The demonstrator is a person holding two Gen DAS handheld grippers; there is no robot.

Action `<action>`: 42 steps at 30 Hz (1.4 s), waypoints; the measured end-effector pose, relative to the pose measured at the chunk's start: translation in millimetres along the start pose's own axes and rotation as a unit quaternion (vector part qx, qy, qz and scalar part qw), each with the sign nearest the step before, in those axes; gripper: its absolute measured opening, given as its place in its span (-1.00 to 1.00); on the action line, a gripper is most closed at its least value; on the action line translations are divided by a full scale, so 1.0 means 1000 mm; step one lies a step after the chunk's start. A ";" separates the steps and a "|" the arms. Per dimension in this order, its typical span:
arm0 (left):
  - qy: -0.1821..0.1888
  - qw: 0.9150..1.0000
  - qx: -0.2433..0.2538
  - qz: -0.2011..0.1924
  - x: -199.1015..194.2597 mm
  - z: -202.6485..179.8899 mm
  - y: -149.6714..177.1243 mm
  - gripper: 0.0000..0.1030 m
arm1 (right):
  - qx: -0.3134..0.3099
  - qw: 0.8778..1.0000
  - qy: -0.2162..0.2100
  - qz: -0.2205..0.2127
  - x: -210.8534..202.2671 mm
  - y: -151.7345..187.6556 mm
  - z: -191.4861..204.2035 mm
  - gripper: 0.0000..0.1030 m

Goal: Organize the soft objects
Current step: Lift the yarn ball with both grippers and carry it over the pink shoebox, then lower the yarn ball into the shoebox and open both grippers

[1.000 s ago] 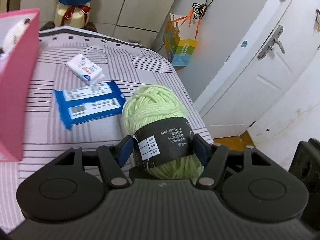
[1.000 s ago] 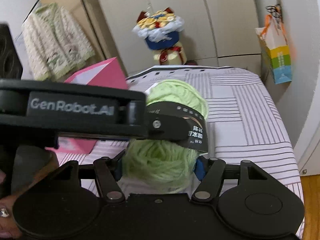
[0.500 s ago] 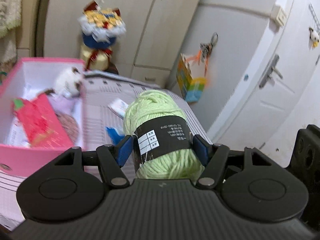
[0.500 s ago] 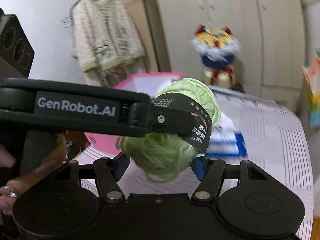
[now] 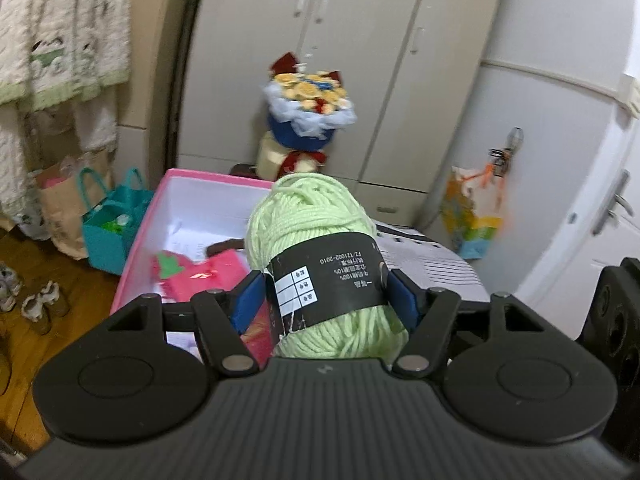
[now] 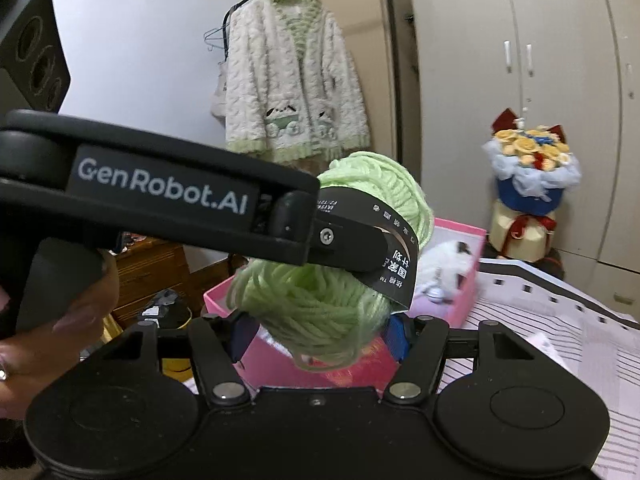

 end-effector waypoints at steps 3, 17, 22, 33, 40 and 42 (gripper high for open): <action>-0.017 1.000 -0.011 0.002 0.007 0.022 -0.003 0.29 | -0.001 1.000 -0.009 0.010 0.023 -0.001 0.007 0.34; -0.062 0.996 -0.039 0.049 0.043 0.077 0.004 0.25 | -0.032 0.994 0.015 0.108 0.091 0.004 0.023 0.34; -0.055 0.994 -0.064 0.075 0.049 0.089 0.012 0.29 | -0.046 0.993 0.029 0.108 0.085 0.004 0.026 0.41; -0.048 0.997 -0.040 0.051 0.015 0.071 0.010 0.38 | -0.041 0.993 0.051 0.097 0.038 -0.002 0.021 0.50; -0.024 0.999 -0.020 0.041 -0.012 0.048 0.012 0.47 | -0.035 0.993 0.072 0.092 0.001 -0.004 0.009 0.53; -0.018 0.999 -0.012 0.040 -0.018 0.039 0.013 0.48 | -0.035 0.992 0.075 0.090 -0.009 -0.003 0.003 0.53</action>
Point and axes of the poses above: each gripper's, at about its wrist camera, not at the fingertips, and x roughly the way its jaws point, z to its left, y to its underside, the point moved 3 cm from there along x, roughly the way its jaws point, and after that the axes turned 14 degrees about y, right-handed, at the moved point
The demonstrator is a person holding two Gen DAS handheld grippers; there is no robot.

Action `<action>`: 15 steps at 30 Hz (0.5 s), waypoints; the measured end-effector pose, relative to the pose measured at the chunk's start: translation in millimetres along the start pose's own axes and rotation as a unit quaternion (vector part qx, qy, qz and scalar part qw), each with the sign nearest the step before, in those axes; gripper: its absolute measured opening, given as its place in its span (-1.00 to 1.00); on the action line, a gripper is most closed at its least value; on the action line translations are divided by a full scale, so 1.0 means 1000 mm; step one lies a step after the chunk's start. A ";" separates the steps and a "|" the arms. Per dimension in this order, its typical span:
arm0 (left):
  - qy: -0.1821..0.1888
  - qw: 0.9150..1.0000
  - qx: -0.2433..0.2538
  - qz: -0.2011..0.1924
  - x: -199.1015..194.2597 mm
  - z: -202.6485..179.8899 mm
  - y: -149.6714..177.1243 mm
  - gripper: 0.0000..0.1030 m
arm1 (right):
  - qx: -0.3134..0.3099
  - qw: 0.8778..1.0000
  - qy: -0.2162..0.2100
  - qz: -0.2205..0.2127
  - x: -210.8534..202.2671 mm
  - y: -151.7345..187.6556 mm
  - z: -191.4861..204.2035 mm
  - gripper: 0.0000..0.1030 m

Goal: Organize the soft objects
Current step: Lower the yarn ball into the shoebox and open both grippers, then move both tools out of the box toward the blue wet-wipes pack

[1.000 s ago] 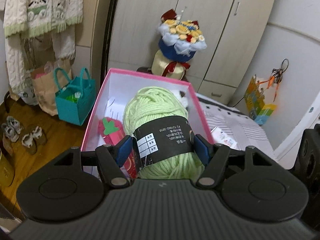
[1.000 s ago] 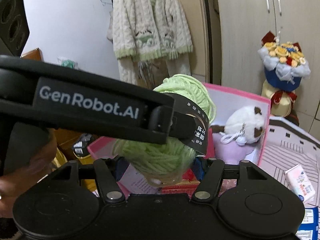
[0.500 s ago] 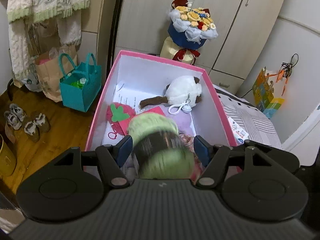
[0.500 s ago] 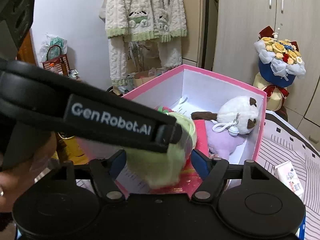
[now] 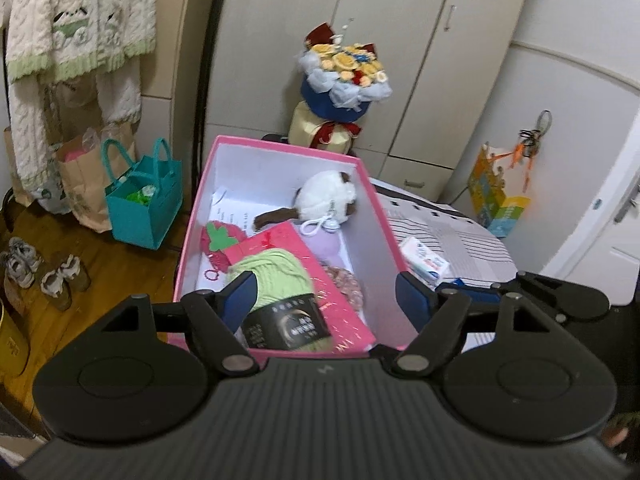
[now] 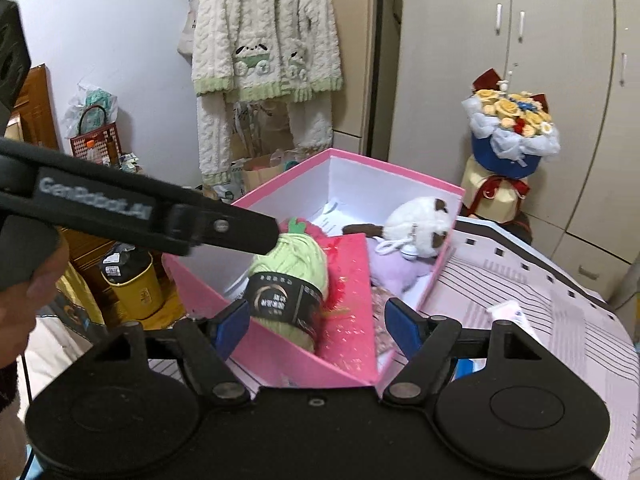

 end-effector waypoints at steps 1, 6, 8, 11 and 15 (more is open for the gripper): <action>0.004 1.000 0.006 0.000 -0.003 -0.005 0.001 0.48 | 0.000 1.000 0.002 -0.001 -0.005 0.002 -0.003 0.53; 0.031 0.999 0.026 -0.003 -0.012 -0.028 0.006 0.48 | 0.017 1.000 -0.003 -0.003 -0.030 0.014 -0.033 0.60; 0.041 0.999 0.035 -0.003 -0.013 -0.039 0.007 0.48 | 0.036 0.999 -0.006 -0.005 -0.038 0.021 -0.051 0.61; 0.051 0.997 0.051 0.003 -0.007 -0.057 0.010 0.48 | 0.073 0.997 0.002 -0.010 -0.051 0.034 -0.087 0.62; 0.068 0.995 0.073 0.021 0.011 -0.084 0.016 0.48 | 0.113 0.993 0.031 -0.023 -0.062 0.051 -0.131 0.62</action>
Point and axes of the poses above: each gripper's, at about its wrist camera, not at the fingertips, and x roughly the way its jaws point, z to its left, y to its underside, the point moved 3 cm from there along x, roughly the way its jaws point, and after that the axes turned 14 degrees about y, right-handed, at the moved point
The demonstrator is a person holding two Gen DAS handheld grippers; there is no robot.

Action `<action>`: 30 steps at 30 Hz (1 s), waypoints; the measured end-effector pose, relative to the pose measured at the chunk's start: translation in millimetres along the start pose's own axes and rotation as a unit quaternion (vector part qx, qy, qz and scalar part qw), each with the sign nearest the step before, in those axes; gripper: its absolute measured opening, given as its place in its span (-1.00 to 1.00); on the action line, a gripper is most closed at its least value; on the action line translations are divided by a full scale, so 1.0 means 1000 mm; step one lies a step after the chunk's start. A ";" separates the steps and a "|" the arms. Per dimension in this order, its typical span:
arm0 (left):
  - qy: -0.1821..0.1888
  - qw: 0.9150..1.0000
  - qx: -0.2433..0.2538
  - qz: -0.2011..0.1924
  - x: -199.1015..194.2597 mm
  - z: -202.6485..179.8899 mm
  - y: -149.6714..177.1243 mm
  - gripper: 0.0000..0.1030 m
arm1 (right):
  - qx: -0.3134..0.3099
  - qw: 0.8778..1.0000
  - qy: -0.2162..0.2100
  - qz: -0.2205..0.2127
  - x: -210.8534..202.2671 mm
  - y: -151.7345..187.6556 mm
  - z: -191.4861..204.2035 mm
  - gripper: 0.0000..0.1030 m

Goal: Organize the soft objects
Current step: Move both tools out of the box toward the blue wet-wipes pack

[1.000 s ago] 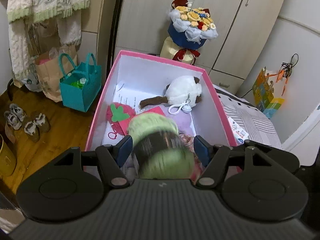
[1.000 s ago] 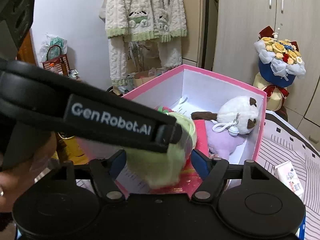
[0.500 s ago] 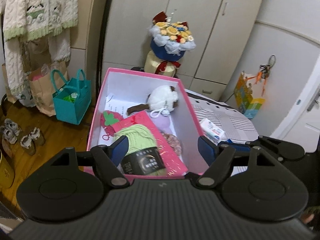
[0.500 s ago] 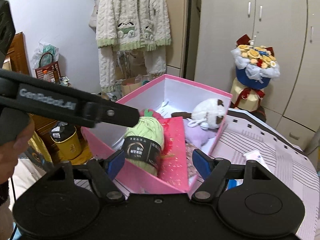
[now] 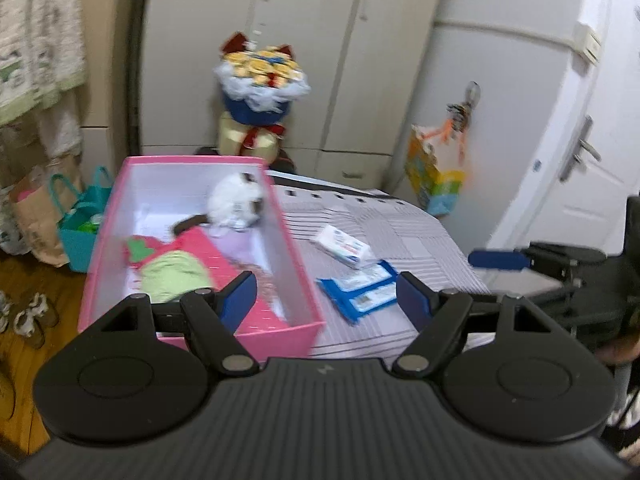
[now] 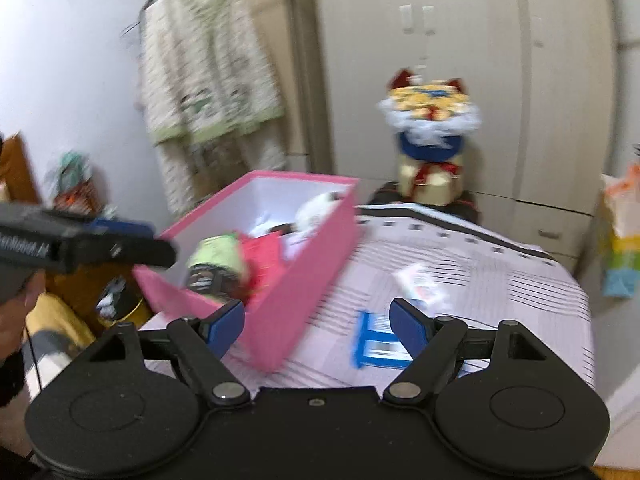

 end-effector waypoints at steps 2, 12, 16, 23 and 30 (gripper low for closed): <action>0.013 1.000 0.010 0.010 0.014 -0.013 0.000 0.47 | 0.014 1.000 0.013 -0.007 -0.003 0.003 -0.021 0.62; 0.031 0.999 0.017 0.030 0.083 -0.051 0.005 0.41 | -0.047 0.998 0.039 -0.024 0.018 0.030 -0.069 0.62; 0.025 0.998 -0.004 0.056 0.116 -0.052 0.008 0.34 | -0.075 0.997 0.017 -0.008 0.041 0.049 -0.072 0.62; 0.005 0.993 -0.059 0.104 0.180 -0.037 0.026 0.32 | -0.125 0.992 -0.024 0.021 0.093 0.068 -0.064 0.62; -0.075 0.992 -0.062 0.085 0.217 -0.016 0.033 0.32 | -0.166 0.985 -0.032 0.016 0.130 0.071 -0.058 0.66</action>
Point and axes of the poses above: each gripper's, at about its wrist camera, not at the fingertips, and x roughly the way its jaws point, z to its left, y to its underside, the point moved 3 cm from there along x, roughly the way its jaws point, and after that the axes turned 14 degrees about y, right-handed, at the moved point
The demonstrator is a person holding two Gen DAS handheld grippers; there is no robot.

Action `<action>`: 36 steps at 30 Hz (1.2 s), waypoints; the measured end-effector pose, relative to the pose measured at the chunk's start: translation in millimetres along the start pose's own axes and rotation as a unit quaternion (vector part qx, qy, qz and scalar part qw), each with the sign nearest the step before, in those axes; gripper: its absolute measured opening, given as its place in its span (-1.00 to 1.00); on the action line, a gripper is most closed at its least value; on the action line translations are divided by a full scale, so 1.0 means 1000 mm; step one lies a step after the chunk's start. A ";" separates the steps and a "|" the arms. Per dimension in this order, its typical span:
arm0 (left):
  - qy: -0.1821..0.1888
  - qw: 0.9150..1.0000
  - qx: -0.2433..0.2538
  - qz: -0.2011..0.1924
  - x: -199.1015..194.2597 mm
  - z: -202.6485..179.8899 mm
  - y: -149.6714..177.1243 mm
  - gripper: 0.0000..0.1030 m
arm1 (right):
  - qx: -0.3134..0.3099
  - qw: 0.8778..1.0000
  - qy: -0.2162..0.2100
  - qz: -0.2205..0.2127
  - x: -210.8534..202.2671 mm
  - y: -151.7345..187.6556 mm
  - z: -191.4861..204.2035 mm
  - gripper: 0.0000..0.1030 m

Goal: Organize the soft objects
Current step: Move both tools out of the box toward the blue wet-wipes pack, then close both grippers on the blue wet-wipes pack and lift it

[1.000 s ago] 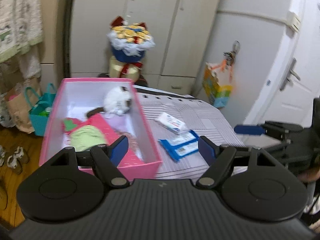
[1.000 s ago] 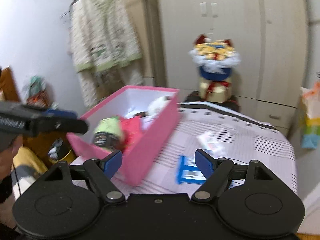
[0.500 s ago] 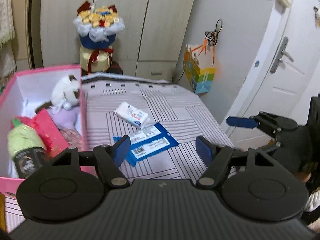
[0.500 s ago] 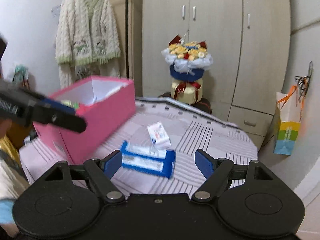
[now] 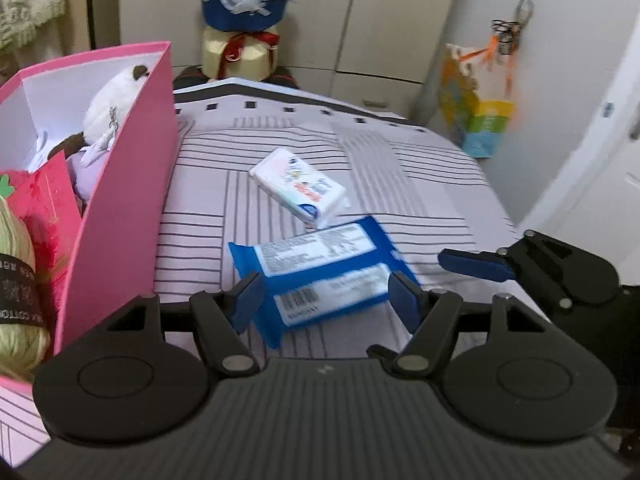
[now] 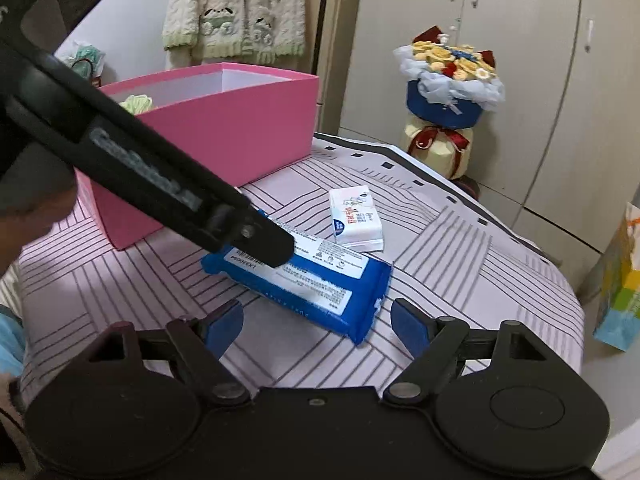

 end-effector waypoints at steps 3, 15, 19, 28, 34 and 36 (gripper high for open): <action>-0.025 1.000 -0.008 -0.002 0.012 0.010 -0.002 0.28 | 0.006 1.000 -0.004 0.010 0.017 -0.001 -0.005 0.66; -0.016 0.997 -0.079 0.009 0.031 0.030 0.005 0.15 | 0.038 0.998 -0.043 0.035 0.048 0.003 -0.012 0.73; -0.015 0.998 -0.068 0.003 0.033 0.027 0.006 0.00 | 0.057 0.997 -0.042 0.039 0.051 0.002 -0.010 0.77; -0.005 0.999 -0.039 -0.003 0.034 0.018 0.008 -0.07 | 0.093 0.994 -0.002 0.049 0.049 -0.002 0.006 0.76; 0.007 1.000 -0.027 0.010 0.027 0.013 0.008 -0.07 | 0.116 0.992 0.030 0.046 0.032 0.003 0.017 0.57; 0.017 0.999 -0.027 0.021 0.024 0.011 0.011 -0.07 | 0.123 0.991 0.035 0.050 0.025 0.005 0.019 0.56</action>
Point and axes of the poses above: each gripper's, at about its wrist camera, not at the fingertips, and x roughly the way its jaws point, z to its left, y to its underside, the point moved 3 cm from there along x, roughly the way its jaws point, and after that the axes turned 14 degrees about y, right-handed, at the moved point
